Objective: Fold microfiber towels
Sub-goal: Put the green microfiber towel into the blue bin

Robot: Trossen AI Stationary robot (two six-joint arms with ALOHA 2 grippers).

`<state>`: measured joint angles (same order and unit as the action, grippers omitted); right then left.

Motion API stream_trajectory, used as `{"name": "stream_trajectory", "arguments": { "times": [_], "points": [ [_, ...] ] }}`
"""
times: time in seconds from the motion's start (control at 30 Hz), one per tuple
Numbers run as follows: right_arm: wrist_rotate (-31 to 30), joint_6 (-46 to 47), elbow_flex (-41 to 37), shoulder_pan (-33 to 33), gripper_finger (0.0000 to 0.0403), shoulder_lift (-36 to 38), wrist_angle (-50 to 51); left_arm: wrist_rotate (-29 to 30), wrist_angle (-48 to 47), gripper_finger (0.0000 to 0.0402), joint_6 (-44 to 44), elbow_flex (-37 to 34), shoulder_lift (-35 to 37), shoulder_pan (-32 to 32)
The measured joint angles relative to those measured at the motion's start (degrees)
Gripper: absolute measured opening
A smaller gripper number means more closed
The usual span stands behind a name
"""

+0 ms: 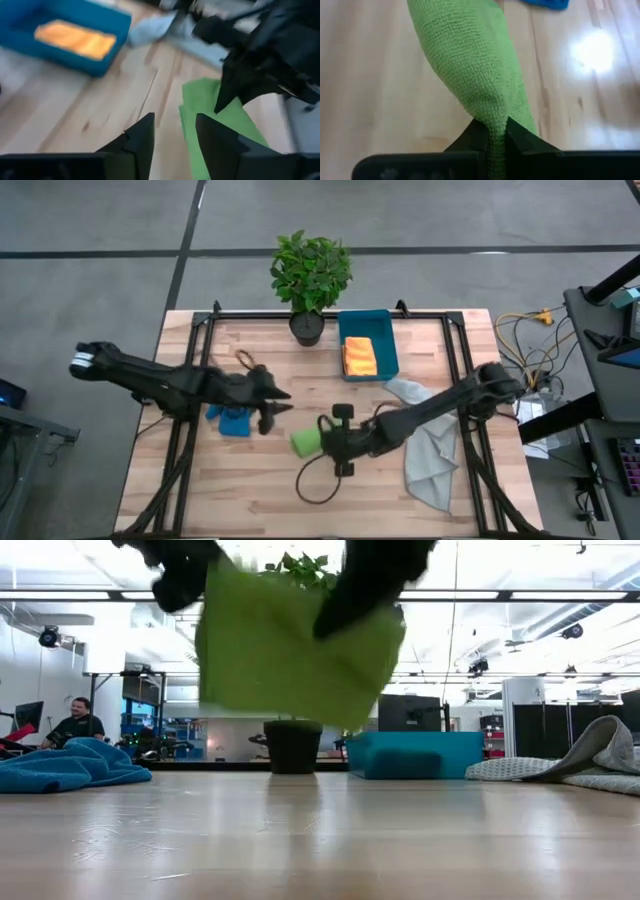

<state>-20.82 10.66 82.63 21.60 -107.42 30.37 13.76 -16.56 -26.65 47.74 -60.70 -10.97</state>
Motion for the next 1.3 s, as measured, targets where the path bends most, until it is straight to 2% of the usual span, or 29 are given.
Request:
{"name": "stream_trajectory", "arguments": {
  "times": [0.17, 0.3, 0.47, 0.6, 0.83, 1.03, 1.13, 1.3],
  "points": [
    [7.8, 7.7, 0.0, -2.7, 0.0012, 7.4, 2.9, 0.0, 1.2, 0.0129, 0.0, -0.3, 9.4, -1.0],
    [9.5, 15.9, -0.3, -5.1, 0.0012, 12.5, 4.2, 0.0, 1.3, 0.0129, 0.0, -0.4, 13.1, -1.9],
    [9.4, 22.6, -3.7, -8.2, 0.0012, 19.1, 3.7, 0.0, 1.1, 0.0129, -0.1, -0.6, 12.6, -3.3],
    [9.0, 27.2, -10.2, -10.7, 0.0012, 25.2, 0.4, -0.7, 2.1, 0.0129, -2.0, -1.4, 9.7, -5.2],
    [10.0, 38.7, -29.9, -17.0, 0.0012, 37.5, -18.2, -3.8, 8.9, 0.0129, -3.1, -1.6, 0.5, -8.8],
    [11.0, 48.9, -46.7, -24.9, 0.0012, 45.8, -36.0, -4.7, 22.4, 0.0129, -3.0, -1.6, -8.4, -10.1],
    [12.5, 55.0, -53.4, -30.1, 0.0012, 47.5, -44.7, -4.8, 28.8, 0.0129, -3.0, -1.4, -12.5, -10.1],
    [19.2, 61.2, -60.5, -38.9, 0.0012, 45.8, -57.6, -4.8, 34.4, 0.0129, -3.0, 0.0, -17.4, -10.0]
  ]
}}
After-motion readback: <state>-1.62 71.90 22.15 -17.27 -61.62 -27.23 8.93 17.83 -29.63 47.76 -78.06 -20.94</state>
